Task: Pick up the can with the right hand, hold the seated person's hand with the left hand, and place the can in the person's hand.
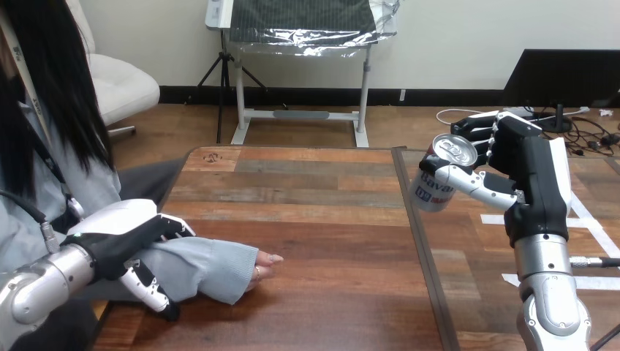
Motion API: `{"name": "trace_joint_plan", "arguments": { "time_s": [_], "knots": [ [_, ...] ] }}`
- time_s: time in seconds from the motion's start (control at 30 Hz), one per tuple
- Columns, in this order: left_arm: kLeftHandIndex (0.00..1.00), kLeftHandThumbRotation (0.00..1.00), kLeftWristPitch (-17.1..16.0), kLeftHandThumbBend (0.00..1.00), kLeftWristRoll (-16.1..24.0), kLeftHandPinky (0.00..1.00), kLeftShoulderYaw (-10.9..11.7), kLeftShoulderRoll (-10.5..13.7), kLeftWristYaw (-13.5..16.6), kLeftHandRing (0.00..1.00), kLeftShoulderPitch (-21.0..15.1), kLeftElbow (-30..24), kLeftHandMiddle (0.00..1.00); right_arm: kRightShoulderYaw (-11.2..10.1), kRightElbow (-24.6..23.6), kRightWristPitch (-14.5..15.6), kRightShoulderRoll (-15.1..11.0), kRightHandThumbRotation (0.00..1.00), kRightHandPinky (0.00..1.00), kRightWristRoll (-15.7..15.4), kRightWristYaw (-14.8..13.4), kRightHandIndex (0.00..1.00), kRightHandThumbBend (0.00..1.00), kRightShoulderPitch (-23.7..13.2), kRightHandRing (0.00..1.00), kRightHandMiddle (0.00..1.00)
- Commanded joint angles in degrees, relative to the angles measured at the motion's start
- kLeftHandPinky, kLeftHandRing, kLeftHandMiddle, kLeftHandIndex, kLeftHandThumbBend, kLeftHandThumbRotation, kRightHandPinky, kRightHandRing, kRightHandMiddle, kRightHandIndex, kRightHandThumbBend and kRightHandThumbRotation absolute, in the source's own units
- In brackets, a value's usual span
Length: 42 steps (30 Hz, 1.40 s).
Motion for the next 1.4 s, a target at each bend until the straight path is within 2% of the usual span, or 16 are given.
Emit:
{"name": "trace_joint_plan", "arguments": {
  "time_s": [0.0,0.2,0.3,0.47,0.6,0.93,1.0,1.1,1.2,1.27,1.37],
  "knots": [
    [0.59,0.14,0.8,0.93,-0.6,0.55,-0.5,-1.7,0.5,0.55,-1.9,0.1,0.57,-0.2,-1.6,-1.3,0.0,0.00,0.34,0.3,0.2,0.46,0.72,-2.8,0.39,0.45],
    [0.55,0.09,1.5,0.93,-1.6,0.50,0.0,-2.4,0.7,0.50,-1.7,-0.5,0.53,-0.4,-0.1,-0.8,0.7,0.00,0.34,1.6,1.5,0.47,0.72,-3.0,0.39,0.46],
    [0.52,0.04,1.1,0.92,-1.8,0.46,0.2,-2.6,1.5,0.47,-1.5,-0.9,0.50,-0.4,0.5,-1.4,0.8,0.00,0.34,1.4,1.7,0.47,0.72,-3.0,0.39,0.46],
    [0.50,0.01,1.0,0.91,-2.5,0.42,0.3,-2.9,1.3,0.44,-1.4,-1.2,0.48,-0.6,3.0,-2.2,1.2,0.00,0.34,1.9,2.6,0.48,0.73,-3.6,0.39,0.47],
    [0.47,0.00,0.2,0.90,-2.1,0.38,0.0,-2.7,2.2,0.41,-1.5,-1.5,0.46,-0.4,4.3,-2.4,1.4,0.00,0.34,1.4,2.5,0.48,0.74,-3.9,0.40,0.47],
    [0.43,0.00,-0.5,0.88,-3.2,0.32,0.6,-3.2,1.8,0.36,-1.6,-1.6,0.41,0.4,8.9,-5.5,1.2,0.00,0.34,0.2,2.9,0.49,0.75,-5.0,0.40,0.47],
    [0.43,0.00,-0.7,0.87,-3.3,0.31,0.6,-3.3,1.7,0.35,-1.7,-1.6,0.41,0.7,10.0,-6.4,1.0,0.00,0.34,-0.8,2.3,0.49,0.75,-5.3,0.40,0.47],
    [0.42,0.00,-1.6,0.87,-3.4,0.30,0.6,-3.3,2.2,0.35,-1.8,-1.5,0.40,0.8,10.7,-6.0,1.2,0.00,0.35,-0.8,2.6,0.49,0.76,-5.6,0.40,0.47],
    [0.40,0.00,-0.7,0.86,-3.8,0.28,0.9,-3.4,1.1,0.33,-1.9,-2.0,0.39,1.1,11.6,-7.2,1.3,0.00,0.35,-1.0,2.8,0.50,0.77,-5.8,0.40,0.47],
    [0.41,0.00,-1.8,0.85,-3.5,0.28,0.7,-3.4,2.3,0.34,-2.1,-1.6,0.40,1.3,12.4,-7.4,1.3,0.00,0.35,-1.2,2.9,0.50,0.77,-6.1,0.41,0.48],
    [0.41,0.00,-1.3,0.85,-3.6,0.28,0.8,-3.5,1.8,0.34,-2.2,-2.0,0.40,1.6,13.6,-8.0,1.5,0.00,0.36,-1.7,2.7,0.50,0.77,-6.6,0.41,0.48]
  ]
}}
